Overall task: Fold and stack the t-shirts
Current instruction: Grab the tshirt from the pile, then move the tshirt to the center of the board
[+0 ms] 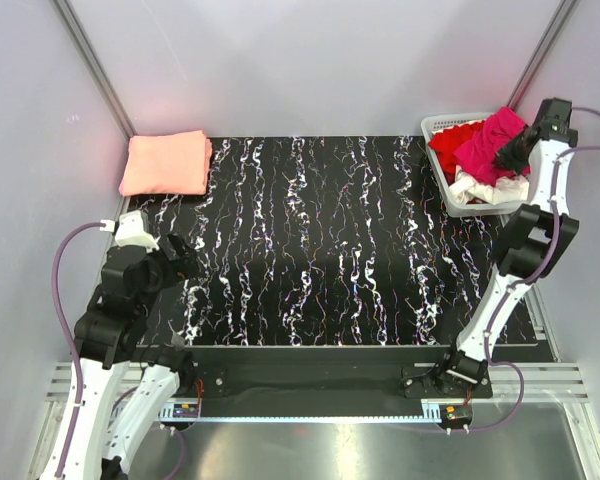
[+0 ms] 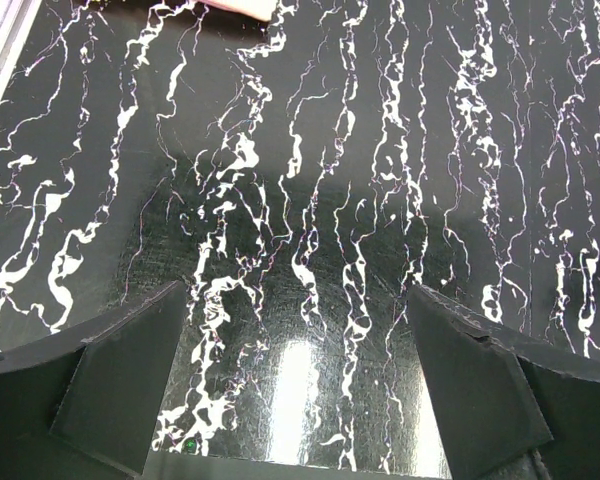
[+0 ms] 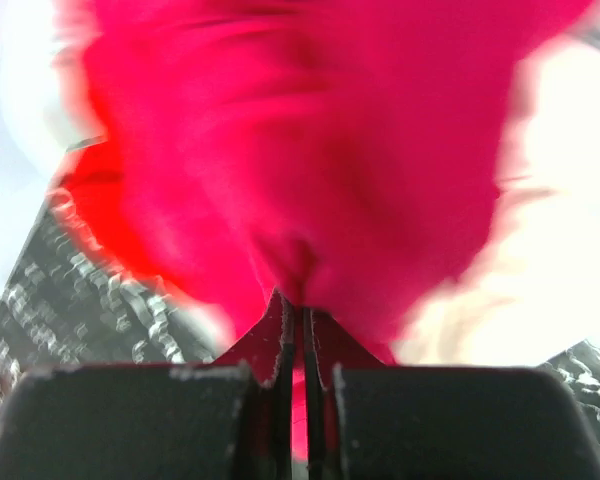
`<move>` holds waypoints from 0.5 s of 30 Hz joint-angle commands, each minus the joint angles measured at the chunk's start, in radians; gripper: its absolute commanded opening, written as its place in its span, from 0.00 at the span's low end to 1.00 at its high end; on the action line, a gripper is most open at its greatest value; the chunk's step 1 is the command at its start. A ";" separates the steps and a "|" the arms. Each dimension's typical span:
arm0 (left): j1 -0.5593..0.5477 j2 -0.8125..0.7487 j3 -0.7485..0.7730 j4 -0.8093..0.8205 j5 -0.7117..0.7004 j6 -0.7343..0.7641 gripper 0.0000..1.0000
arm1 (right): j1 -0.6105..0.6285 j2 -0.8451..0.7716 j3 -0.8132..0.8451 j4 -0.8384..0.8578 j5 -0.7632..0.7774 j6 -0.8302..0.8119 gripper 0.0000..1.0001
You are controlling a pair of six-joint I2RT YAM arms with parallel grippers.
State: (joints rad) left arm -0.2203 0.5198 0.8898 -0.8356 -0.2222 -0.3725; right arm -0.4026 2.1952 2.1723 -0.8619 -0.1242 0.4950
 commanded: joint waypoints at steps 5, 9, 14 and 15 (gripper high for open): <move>0.010 -0.009 -0.005 0.046 -0.009 0.003 0.99 | 0.309 -0.095 0.455 -0.153 -0.253 -0.096 0.00; 0.010 -0.003 -0.003 0.041 -0.022 -0.003 0.99 | 0.487 -0.113 0.549 -0.077 -0.511 -0.016 0.00; 0.010 -0.001 -0.005 0.038 -0.028 -0.005 0.99 | 0.541 -0.285 0.344 0.302 -0.709 0.117 0.00; 0.010 0.002 -0.003 0.039 -0.028 -0.005 0.99 | 0.542 -0.331 0.325 0.329 -0.716 0.113 0.00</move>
State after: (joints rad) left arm -0.2150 0.5171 0.8898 -0.8356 -0.2260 -0.3740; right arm 0.1982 2.0342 2.5351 -0.7738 -0.6670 0.5293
